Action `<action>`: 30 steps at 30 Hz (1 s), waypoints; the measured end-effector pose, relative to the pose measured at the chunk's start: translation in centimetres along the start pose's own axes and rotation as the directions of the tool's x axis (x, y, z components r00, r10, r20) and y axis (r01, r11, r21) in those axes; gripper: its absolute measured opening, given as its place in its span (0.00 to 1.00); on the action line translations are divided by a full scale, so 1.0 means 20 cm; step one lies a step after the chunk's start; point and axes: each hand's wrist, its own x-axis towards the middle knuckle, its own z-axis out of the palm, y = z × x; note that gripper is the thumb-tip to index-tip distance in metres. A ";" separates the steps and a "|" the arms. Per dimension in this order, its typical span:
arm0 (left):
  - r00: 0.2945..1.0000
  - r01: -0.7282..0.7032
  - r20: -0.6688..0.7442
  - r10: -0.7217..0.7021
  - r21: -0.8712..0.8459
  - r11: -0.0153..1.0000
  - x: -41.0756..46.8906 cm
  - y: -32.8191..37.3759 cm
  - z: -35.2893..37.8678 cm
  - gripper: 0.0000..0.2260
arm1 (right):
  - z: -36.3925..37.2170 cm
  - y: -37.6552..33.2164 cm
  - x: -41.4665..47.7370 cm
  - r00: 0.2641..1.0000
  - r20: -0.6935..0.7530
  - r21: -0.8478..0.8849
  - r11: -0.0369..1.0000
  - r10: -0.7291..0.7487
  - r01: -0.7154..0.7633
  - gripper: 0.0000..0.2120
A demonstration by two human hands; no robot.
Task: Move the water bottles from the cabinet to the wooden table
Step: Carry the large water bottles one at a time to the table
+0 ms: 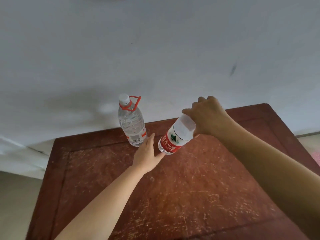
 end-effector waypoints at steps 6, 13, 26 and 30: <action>0.935 0.215 -0.253 -0.249 -0.154 0.964 -0.05 -0.18 -0.15 0.28 | -0.13 0.01 0.21 0.989 0.149 -0.051 0.998 -0.021 0.029 0.34; 0.809 0.141 -0.493 -0.322 -0.369 0.919 0.09 -0.15 -0.38 0.48 | -0.27 -0.30 0.25 0.977 -0.009 -0.176 0.962 -0.212 0.208 0.13; 0.883 0.043 -0.440 -0.164 -0.273 0.961 0.06 -0.07 -0.45 0.31 | -0.23 -0.31 0.18 0.970 -0.028 -0.239 0.944 -0.241 0.228 0.25; 0.917 0.078 -0.368 -0.152 -0.208 0.975 0.03 -0.06 -0.51 0.29 | -0.23 -0.37 0.15 0.950 -0.047 -0.282 0.916 -0.310 0.285 0.26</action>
